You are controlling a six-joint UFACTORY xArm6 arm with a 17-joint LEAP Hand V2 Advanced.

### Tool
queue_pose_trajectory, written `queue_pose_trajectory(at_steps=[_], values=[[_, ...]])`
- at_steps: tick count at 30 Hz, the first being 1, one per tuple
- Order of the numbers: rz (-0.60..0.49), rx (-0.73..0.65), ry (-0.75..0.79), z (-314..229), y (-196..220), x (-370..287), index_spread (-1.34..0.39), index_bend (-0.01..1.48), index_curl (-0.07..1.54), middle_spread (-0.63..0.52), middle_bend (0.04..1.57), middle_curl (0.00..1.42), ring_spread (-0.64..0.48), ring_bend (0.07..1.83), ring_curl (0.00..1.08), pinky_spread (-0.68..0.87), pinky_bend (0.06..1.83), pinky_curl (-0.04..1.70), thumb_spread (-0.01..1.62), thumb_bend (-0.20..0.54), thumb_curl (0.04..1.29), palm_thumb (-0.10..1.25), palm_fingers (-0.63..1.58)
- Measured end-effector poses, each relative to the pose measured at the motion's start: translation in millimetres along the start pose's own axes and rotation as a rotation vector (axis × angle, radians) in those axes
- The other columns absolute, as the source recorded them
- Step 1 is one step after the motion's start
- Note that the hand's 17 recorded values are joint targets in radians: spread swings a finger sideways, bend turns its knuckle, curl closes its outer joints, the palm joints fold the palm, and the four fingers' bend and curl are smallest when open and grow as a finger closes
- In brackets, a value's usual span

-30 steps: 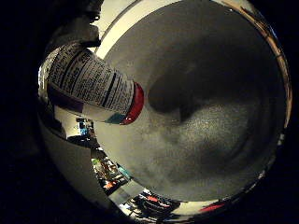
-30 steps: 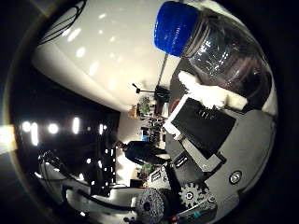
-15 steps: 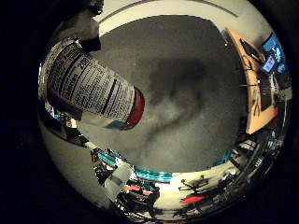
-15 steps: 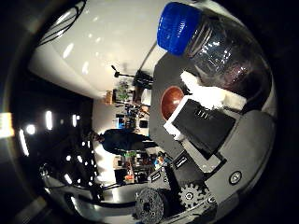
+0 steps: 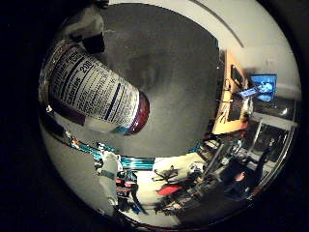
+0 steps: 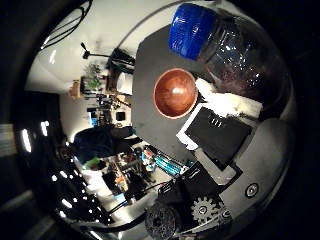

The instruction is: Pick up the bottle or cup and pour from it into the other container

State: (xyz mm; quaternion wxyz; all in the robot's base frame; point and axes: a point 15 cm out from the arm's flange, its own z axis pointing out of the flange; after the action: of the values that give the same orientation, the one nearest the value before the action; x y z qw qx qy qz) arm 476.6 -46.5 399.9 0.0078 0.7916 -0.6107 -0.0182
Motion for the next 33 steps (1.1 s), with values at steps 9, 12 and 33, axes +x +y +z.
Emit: queue_pose_trajectory(at_steps=[9, 12, 33], values=[[-0.14, -0.095, 0.271, 12, -27, -70, -0.2, 1.19, 0.87, -0.1, 1.4, 0.75, -0.25, 1.3, 0.87, -0.26, 1.21, 0.91, 0.11, -0.019, 0.92, 1.13, 1.1], [-0.156, -0.116, 0.316, 19, -32, -81, -0.2, 1.19, 0.87, -0.1, 1.4, 0.75, -0.25, 1.3, 0.87, -0.26, 1.2, 0.92, 0.11, -0.019, 0.92, 1.13, 1.1], [-0.284, -0.391, 0.809, 60, -45, -106, -0.2, 1.18, 0.87, -0.1, 1.4, 0.75, -0.25, 1.28, 0.89, -0.27, 1.18, 0.95, 0.12, -0.022, 0.92, 1.12, 1.11]])
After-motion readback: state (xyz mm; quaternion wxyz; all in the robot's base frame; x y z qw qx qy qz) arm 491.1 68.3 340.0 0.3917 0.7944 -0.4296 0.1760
